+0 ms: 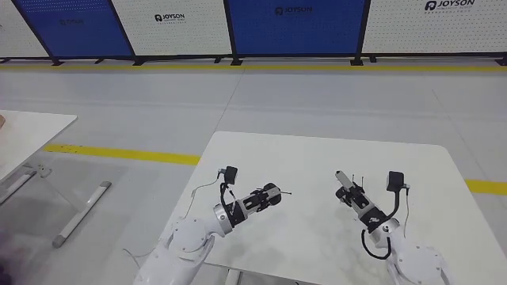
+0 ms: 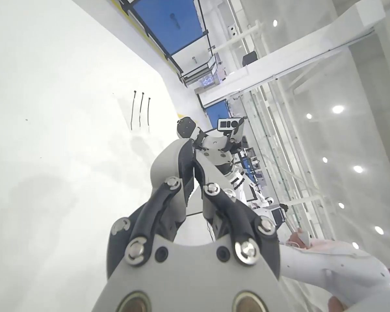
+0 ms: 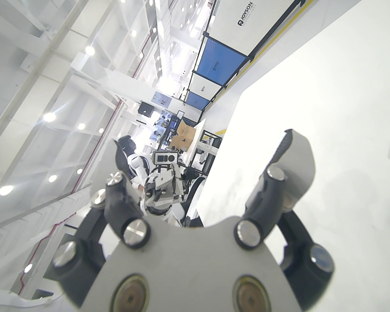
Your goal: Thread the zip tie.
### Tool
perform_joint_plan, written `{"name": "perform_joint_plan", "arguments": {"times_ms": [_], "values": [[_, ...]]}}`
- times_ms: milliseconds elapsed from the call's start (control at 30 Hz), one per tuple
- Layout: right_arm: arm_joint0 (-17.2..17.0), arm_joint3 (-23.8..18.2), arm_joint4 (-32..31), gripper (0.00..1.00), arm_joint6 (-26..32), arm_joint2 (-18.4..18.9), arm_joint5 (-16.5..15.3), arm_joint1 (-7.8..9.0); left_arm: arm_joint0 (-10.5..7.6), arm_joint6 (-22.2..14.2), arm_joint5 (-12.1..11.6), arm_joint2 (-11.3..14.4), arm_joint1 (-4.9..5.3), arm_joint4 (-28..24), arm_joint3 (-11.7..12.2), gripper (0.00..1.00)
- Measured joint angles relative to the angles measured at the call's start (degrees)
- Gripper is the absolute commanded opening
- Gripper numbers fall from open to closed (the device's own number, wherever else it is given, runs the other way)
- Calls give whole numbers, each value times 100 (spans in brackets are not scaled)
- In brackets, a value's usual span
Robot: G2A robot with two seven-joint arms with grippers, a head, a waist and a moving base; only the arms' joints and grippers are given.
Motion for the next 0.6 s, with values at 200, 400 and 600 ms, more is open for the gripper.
{"name": "perform_joint_plan", "arguments": {"times_ms": [200, 400, 600], "values": [[0, 0, 0, 100, 0, 0, 0, 0, 60, 300, -196, 27, -32, -866, -204, 0], [0, 0, 0, 100, 0, 0, 0, 0, 65, 299, -201, 25, -30, -853, -205, 0], [45, -69, -357, 100, 166, 56, 252, 32, 65, 299, -201, 26, -30, -853, -205, 0]]}}
